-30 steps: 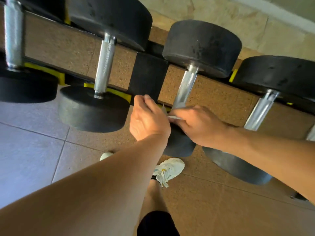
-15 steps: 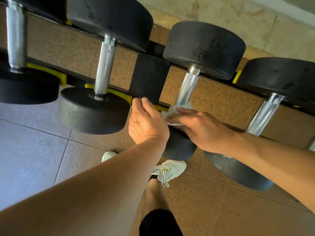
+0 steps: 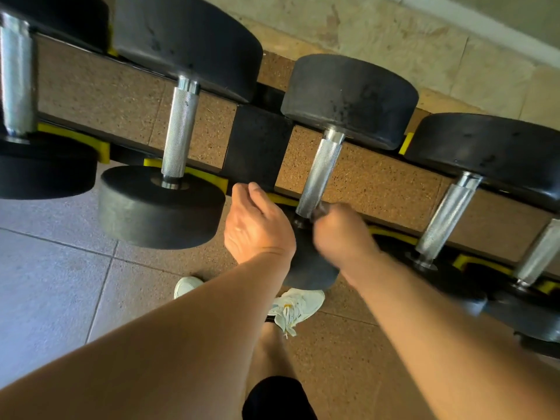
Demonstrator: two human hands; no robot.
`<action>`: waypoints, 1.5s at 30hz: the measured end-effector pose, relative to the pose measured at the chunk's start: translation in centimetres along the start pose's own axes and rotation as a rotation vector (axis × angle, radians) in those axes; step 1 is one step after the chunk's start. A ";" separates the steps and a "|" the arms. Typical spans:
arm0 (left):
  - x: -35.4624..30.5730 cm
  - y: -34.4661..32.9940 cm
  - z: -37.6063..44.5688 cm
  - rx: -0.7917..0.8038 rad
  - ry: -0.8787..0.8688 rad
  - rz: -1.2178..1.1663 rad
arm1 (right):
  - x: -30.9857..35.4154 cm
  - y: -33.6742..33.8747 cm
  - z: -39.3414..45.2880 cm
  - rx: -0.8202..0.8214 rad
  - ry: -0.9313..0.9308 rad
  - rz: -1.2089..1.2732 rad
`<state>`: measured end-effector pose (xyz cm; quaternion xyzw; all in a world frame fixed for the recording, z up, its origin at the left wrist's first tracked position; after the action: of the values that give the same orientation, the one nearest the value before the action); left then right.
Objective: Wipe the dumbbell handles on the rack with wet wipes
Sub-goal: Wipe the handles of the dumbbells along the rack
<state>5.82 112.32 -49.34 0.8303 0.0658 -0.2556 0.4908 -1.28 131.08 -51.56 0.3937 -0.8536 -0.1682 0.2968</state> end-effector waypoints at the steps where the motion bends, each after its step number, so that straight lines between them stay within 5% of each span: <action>1: 0.0 0.0 0.0 0.000 -0.003 0.006 | 0.5 -0.5 -0.9 -0.034 0.021 -0.092; 6: 0.1 -0.2 0.0 0.010 0.003 0.009 | 4.3 0.7 -6.1 0.031 0.406 -0.220; 8: 0.0 -0.3 -0.1 0.022 0.000 0.000 | 5.5 3.7 -5.6 -0.106 0.462 -0.061; 10: 0.0 -0.3 -0.1 0.021 0.006 -0.008 | 8.7 7.7 -5.8 -0.369 0.714 -0.043; 11: 0.1 -0.3 -0.1 0.018 0.010 -0.009 | 10.6 8.1 -6.1 -0.413 0.904 -0.153; 14: 0.1 -0.4 -0.2 0.008 0.006 -0.009 | 11.4 3.8 -4.1 -0.212 1.297 -0.652; 21: 0.0 -0.2 0.0 -0.025 -0.004 0.036 | 8.6 -1.3 -1.9 0.067 1.136 -0.885; 24: 0.0 -0.2 0.0 -0.015 0.004 0.052 | 7.4 -2.3 -3.6 0.335 0.983 -0.621; 26: 0.1 -0.3 0.0 -0.008 0.010 0.046 | 9.1 0.4 -3.2 0.234 0.941 -0.311; 28: 0.1 -0.3 -0.1 -0.010 0.013 0.029 | 11.5 4.4 -3.9 -0.060 1.108 -0.177; 30: 0.2 -0.2 0.0 -0.013 0.015 0.012 | 13.1 4.6 -4.3 -0.201 1.324 -0.408; 32: 0.2 -0.3 -0.1 -0.015 0.020 0.010 | 12.4 2.1 -2.8 -0.114 1.416 -0.746; 36: 0.1 -0.2 0.0 -0.024 0.009 0.025 | 8.6 -0.6 -1.9 0.081 1.194 -0.798; 38: 0.2 -0.1 0.0 -0.032 0.005 0.035 | 5.8 -1.6 -3.1 0.327 0.980 -0.550; 40: 0.1 -0.1 0.0 -0.037 0.002 0.038 | 3.7 -0.3 -3.5 0.398 0.681 -0.095; 45: 0.0 0.0 -0.2 -0.027 0.017 0.035 | -3.6 8.2 -2.5 -0.374 -0.078 0.776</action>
<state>5.87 112.43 -49.23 0.8269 0.0589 -0.2387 0.5058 -2.49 138.88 -46.68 -0.0239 -0.9037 -0.2108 0.3720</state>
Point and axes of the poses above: each hand's wrist, its own z-axis towards the middle knuckle, its own y-axis out of the back of the hand, x = y × z, the point moved 10 cm from there along z, towards the middle knuckle, and after that the axes turned 9 degrees about z, right-handed, at the moved point
